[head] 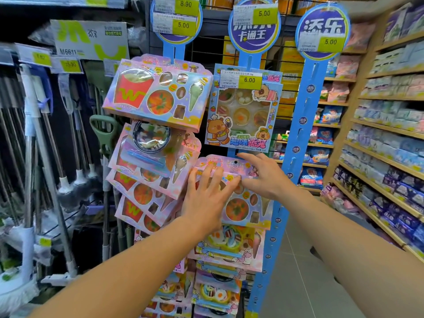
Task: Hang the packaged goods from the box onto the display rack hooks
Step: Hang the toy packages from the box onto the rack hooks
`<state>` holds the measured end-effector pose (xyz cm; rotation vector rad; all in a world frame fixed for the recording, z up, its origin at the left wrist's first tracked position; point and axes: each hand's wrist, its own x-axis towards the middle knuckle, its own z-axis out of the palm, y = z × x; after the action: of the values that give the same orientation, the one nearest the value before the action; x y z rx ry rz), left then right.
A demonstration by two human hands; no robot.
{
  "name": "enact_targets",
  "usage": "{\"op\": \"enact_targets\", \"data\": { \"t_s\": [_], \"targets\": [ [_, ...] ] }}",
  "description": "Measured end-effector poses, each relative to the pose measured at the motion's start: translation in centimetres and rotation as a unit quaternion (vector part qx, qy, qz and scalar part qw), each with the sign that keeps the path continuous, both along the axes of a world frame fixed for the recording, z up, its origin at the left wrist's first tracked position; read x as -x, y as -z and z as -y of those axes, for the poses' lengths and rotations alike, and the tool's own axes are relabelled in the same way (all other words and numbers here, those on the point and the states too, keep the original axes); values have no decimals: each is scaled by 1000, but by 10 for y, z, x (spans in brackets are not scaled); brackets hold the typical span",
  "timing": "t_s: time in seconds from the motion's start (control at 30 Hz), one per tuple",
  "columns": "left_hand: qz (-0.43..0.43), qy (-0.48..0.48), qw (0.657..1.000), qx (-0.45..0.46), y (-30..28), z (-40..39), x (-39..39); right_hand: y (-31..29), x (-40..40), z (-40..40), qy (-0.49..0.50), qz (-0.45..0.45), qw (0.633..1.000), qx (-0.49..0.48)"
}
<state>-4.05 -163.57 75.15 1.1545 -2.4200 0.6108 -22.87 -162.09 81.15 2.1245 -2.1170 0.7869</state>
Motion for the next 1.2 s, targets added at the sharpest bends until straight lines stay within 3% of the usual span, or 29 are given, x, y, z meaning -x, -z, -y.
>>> {"op": "enact_targets", "data": {
  "t_s": [0.2, 0.43, 0.63, 1.0, 1.2],
  "targets": [
    [3, -8, 1000, 17, -1, 0, 3, -5, -1, 0, 19, 74, 997, -11],
    [-16, -4, 1000, 14, -5, 5, 10, 15, 2, -11, 66, 127, 984, 107],
    [-46, -10, 999, -6, -10, 6, 17, 26, 5, -17, 107, 269, 946, 146],
    [-38, 9, 998, -54, -22, 12, 18, 25, 2, -14, 131, 273, 940, 156],
    [-11, 11, 996, -92, -30, 16, 18, 22, 7, -9, 153, 284, 939, 116]
  ]
}}
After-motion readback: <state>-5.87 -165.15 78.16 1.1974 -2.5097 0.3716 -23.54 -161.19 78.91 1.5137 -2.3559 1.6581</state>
